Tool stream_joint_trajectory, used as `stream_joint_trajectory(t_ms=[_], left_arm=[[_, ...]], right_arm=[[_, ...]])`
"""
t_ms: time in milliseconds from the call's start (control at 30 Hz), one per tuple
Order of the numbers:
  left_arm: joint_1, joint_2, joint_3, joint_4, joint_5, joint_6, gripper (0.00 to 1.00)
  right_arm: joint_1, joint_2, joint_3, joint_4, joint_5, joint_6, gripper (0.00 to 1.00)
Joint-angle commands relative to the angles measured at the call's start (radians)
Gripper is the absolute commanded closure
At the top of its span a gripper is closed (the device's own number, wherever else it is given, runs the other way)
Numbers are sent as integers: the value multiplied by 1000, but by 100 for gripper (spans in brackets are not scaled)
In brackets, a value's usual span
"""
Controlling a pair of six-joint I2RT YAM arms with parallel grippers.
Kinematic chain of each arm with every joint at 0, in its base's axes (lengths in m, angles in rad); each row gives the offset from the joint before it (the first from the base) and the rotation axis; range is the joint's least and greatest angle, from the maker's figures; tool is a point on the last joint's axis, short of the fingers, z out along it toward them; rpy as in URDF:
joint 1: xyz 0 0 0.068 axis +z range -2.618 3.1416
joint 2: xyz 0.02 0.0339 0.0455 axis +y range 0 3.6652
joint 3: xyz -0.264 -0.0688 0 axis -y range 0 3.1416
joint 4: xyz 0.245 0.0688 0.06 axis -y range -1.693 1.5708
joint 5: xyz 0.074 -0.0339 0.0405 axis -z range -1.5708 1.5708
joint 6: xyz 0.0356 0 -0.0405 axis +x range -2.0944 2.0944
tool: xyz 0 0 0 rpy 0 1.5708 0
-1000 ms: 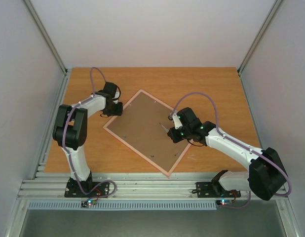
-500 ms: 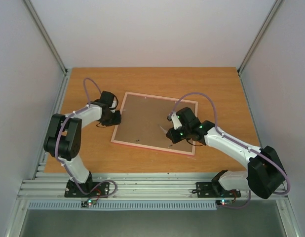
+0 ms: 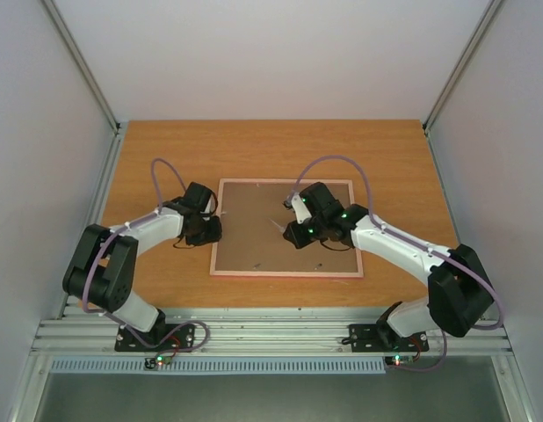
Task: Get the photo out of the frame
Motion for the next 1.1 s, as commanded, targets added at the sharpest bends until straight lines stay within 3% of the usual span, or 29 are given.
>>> stream_joint_trajectory(t_ms=[0, 433, 1067], left_arm=[[-31, -45, -50, 49, 14, -90, 79], [-118, -121, -169, 126, 36, -167, 79], [-140, -162, -232, 135, 59, -170, 79]], right_arm=[[29, 59, 75, -25, -17, 13, 99], [103, 289, 271, -31, -37, 16, 99], [113, 547, 491, -76, -57, -2, 99]])
